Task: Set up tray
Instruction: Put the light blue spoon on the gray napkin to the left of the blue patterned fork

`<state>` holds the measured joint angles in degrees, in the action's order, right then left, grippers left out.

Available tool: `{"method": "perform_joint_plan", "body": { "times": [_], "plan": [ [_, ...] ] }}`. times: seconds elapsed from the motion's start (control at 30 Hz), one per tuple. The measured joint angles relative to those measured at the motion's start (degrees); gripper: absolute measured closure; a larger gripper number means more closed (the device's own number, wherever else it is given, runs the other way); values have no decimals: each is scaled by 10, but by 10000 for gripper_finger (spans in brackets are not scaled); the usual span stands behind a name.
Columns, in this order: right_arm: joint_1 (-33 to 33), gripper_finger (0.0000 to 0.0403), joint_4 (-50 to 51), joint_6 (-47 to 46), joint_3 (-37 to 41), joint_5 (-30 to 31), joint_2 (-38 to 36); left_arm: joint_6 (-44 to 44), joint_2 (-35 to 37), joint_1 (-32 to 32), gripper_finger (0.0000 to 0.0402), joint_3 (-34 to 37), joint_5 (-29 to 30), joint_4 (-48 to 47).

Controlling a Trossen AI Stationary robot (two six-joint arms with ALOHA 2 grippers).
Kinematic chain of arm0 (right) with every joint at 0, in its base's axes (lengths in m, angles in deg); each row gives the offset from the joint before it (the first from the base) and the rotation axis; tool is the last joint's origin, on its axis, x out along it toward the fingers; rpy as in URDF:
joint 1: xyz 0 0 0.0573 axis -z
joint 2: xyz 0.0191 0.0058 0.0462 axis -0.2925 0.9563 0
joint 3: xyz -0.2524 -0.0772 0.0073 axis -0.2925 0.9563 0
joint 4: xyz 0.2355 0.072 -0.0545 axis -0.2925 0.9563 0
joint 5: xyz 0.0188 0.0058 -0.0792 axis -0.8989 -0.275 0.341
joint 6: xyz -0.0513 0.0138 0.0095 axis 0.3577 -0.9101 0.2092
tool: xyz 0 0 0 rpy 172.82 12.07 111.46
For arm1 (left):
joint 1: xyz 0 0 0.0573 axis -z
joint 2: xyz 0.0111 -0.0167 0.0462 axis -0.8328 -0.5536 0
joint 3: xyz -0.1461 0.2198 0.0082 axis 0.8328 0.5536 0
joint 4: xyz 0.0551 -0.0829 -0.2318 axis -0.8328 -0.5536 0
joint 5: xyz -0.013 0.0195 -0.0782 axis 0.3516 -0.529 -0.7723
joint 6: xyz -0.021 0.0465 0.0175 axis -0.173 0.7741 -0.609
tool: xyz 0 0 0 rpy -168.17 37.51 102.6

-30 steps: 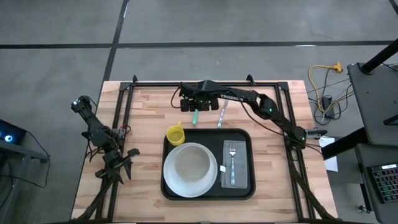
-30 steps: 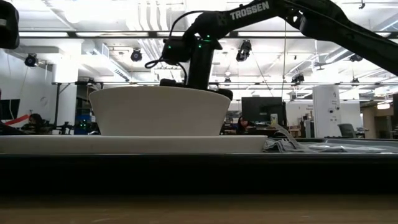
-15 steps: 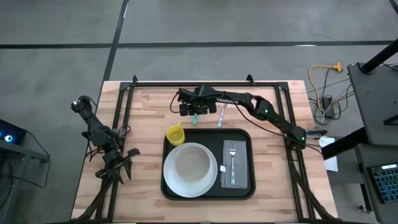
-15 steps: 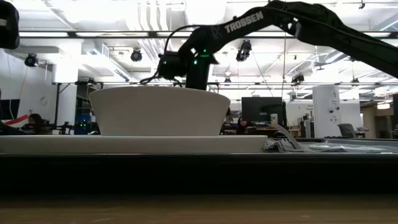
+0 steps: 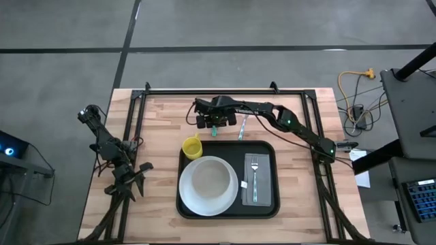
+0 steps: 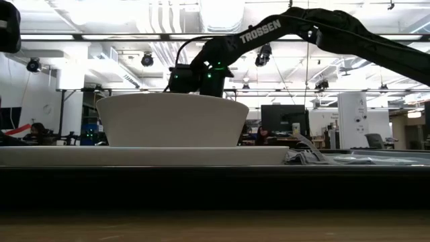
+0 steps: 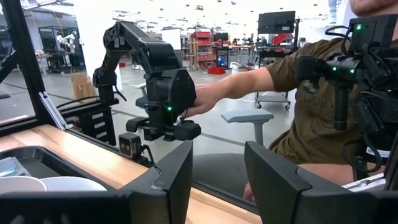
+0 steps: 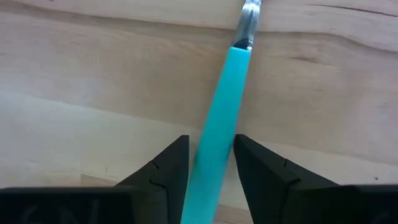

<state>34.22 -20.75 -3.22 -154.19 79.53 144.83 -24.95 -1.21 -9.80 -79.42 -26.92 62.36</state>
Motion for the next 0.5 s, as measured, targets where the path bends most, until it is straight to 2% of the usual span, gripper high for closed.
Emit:
{"method": "perform_joint_plan", "body": {
  "times": [0.27, 0.5],
  "plan": [
    [13, 285, 1, 7, 0, -48, 1, 0, 0, 0, 269, 0, 0, 0],
    [10, 287, -7, 12, 2, -24, 1, 0, 0, 0, 269, 0, 0, 0]
  ]
}}
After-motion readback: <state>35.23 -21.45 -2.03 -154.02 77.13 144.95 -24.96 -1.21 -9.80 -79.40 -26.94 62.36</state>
